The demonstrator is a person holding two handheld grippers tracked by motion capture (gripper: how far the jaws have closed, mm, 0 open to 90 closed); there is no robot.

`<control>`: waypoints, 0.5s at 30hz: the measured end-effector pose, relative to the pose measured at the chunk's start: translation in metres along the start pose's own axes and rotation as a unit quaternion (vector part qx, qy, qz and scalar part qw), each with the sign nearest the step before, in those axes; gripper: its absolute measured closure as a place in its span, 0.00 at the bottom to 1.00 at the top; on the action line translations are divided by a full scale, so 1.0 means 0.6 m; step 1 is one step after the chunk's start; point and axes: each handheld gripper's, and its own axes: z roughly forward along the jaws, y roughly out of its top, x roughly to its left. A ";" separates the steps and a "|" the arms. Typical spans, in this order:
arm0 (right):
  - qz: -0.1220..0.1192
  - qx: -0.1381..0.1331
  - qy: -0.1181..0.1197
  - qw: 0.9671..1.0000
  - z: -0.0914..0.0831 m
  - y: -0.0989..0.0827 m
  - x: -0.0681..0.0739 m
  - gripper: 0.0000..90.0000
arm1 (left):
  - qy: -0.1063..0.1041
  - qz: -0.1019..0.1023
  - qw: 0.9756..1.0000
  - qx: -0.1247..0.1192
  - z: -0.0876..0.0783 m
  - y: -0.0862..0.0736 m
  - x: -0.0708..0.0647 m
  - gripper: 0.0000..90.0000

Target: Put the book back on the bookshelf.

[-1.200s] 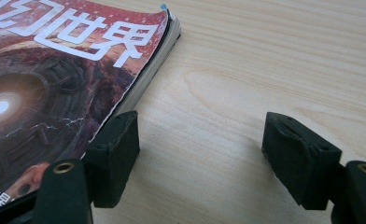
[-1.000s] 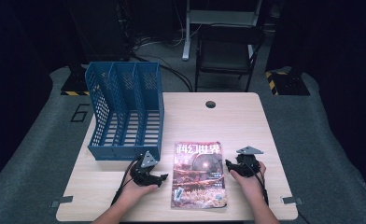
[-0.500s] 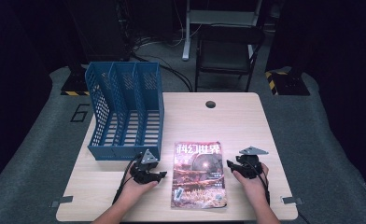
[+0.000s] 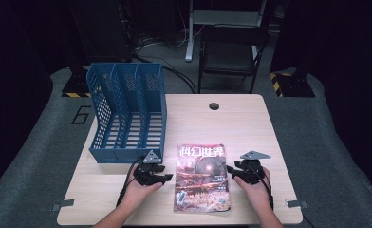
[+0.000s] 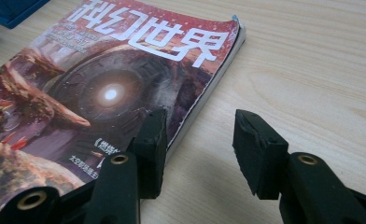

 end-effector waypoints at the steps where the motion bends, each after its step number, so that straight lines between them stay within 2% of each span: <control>1: 0.003 0.001 -0.001 1.000 -0.001 0.000 0.002 0.60 | 0.000 0.000 1.000 0.000 0.000 0.000 0.000 0.53; 2: 0.003 0.001 -0.001 1.000 -0.001 0.000 0.002 0.60 | -0.005 0.004 1.000 -0.001 -0.004 0.005 -0.003 0.53; 3: -0.005 0.003 0.002 1.000 -0.002 0.001 0.000 0.60 | 0.000 0.012 1.000 -0.002 -0.004 0.008 -0.005 0.52; 4: 0.002 0.000 0.000 1.000 -0.001 0.002 0.002 0.60 | -0.002 0.016 1.000 0.006 -0.006 0.012 -0.007 0.53; 5: 0.002 -0.001 0.005 1.000 -0.003 0.002 0.002 0.60 | 0.002 0.018 1.000 0.003 -0.006 0.018 -0.008 0.53; 6: 0.002 -0.001 0.005 1.000 -0.003 0.002 0.002 0.60 | 0.002 0.018 1.000 0.003 -0.006 0.018 -0.008 0.53; 7: 0.005 0.003 0.005 1.000 -0.005 0.003 0.003 0.62 | -0.003 0.008 1.000 0.000 -0.006 0.023 -0.009 0.53; 11: 0.010 0.002 0.015 1.000 -0.004 0.002 -0.001 0.64 | -0.011 0.002 1.000 0.003 -0.002 0.024 -0.013 0.53; 15: 0.021 0.004 0.023 1.000 -0.002 0.001 -0.001 0.63 | -0.014 0.014 1.000 0.004 0.008 0.017 -0.022 0.53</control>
